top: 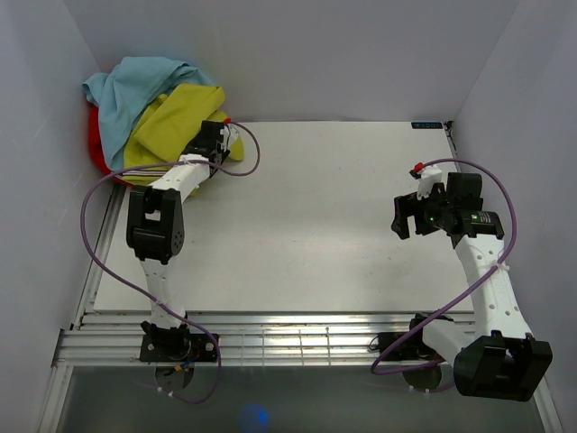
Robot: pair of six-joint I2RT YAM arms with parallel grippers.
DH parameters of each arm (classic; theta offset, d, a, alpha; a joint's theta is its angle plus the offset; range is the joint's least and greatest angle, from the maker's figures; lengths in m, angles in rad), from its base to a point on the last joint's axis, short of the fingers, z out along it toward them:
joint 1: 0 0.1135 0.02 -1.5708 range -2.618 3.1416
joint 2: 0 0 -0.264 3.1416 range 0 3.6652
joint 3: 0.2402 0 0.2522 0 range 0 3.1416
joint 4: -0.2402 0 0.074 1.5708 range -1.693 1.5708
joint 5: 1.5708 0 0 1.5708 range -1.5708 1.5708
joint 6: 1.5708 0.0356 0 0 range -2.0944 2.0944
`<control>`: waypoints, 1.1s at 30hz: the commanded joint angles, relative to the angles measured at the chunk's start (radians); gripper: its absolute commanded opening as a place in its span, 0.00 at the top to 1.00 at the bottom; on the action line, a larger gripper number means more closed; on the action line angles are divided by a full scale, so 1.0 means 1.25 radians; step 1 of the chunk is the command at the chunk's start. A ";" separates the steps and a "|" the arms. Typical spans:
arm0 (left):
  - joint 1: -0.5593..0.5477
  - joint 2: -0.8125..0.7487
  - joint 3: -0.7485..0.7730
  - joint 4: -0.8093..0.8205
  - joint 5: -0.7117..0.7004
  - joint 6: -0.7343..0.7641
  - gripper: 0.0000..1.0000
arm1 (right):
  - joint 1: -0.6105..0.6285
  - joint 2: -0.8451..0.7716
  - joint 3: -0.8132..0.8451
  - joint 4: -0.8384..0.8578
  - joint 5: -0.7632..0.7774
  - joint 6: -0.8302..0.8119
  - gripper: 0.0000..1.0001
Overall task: Fold and stack the trousers
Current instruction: Grab the trousers from the pile
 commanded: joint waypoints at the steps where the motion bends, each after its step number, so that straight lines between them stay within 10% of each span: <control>1: 0.010 -0.052 -0.034 0.085 -0.041 0.034 0.37 | -0.001 -0.001 0.003 0.002 0.004 -0.012 0.10; 13: 0.011 -0.116 0.077 0.007 -0.046 0.068 1.00 | -0.001 -0.001 0.010 0.002 -0.007 -0.009 0.10; 33: 0.003 -0.110 0.450 0.144 0.057 0.066 1.00 | -0.001 -0.001 0.005 0.023 0.013 -0.002 0.10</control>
